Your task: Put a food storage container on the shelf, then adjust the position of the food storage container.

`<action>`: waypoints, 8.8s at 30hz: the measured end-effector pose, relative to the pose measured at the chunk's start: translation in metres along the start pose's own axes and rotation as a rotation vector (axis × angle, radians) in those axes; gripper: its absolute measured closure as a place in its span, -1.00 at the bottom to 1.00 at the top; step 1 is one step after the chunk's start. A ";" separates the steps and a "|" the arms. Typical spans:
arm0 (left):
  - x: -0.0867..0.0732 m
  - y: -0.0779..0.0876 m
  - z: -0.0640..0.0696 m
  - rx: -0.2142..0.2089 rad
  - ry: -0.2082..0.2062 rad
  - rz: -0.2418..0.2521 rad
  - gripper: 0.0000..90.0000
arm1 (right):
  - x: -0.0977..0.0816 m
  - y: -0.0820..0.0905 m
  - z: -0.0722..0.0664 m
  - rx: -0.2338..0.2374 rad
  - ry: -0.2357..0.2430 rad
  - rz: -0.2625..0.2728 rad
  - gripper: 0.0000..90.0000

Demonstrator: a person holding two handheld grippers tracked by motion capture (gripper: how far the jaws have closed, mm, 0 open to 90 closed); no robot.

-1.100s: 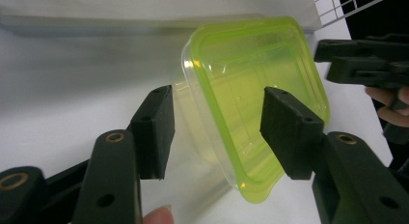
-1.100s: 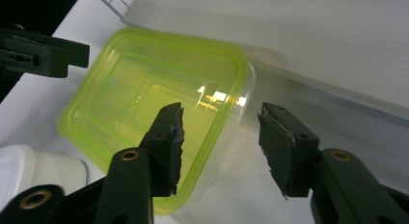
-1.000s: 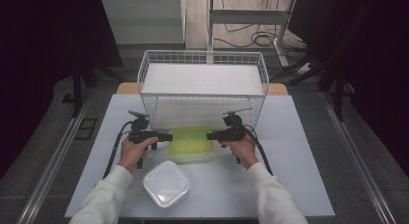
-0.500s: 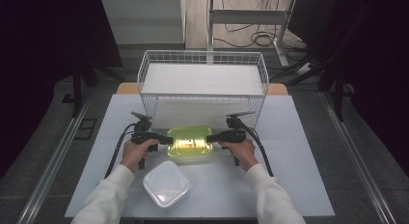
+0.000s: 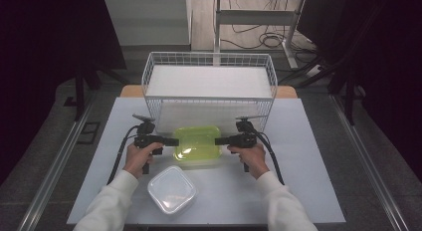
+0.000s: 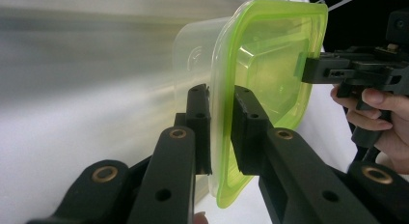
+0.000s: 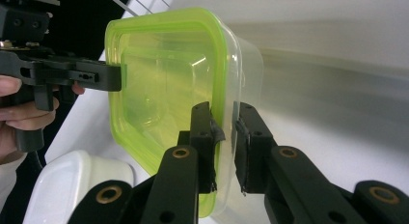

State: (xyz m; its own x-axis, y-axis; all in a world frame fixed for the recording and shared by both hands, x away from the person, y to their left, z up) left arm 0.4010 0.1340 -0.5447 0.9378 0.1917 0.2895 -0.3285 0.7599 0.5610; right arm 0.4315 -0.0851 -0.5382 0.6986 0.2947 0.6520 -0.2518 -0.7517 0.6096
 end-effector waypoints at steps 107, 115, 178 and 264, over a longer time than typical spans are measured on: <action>0.165 0.051 0.147 -0.040 -0.234 0.146 0.76 | 0.186 0.111 -0.008 -0.077 0.137 0.258 0.75; 0.184 0.041 0.142 -0.039 -0.126 0.105 0.74 | 0.194 0.101 0.005 -0.104 0.026 0.221 0.68; 0.021 0.096 0.124 0.066 -0.476 0.232 -0.37 | 0.061 0.165 -0.031 -0.210 0.349 0.241 -0.31; -0.128 0.091 0.021 0.161 -0.502 -0.137 0.98 | -0.066 0.116 -0.003 -0.222 0.255 -0.008 -0.31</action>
State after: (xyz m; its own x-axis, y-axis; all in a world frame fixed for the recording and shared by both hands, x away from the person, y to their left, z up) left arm 0.2488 0.1658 -0.5147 0.8171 -0.2526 0.5182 -0.2570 0.6451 0.7196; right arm 0.3543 -0.1898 -0.5095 0.5185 0.4591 0.7214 -0.4065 -0.6098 0.6803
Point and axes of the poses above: each handheld gripper's, and its own axes: y roughly backward along the jaws, x roughly out of its top, z roughly to its right, the point moved 8 cm from there along -y, roughly forward along the jaws, and after that the axes turned 12 degrees about y, right-handed, at the moved point
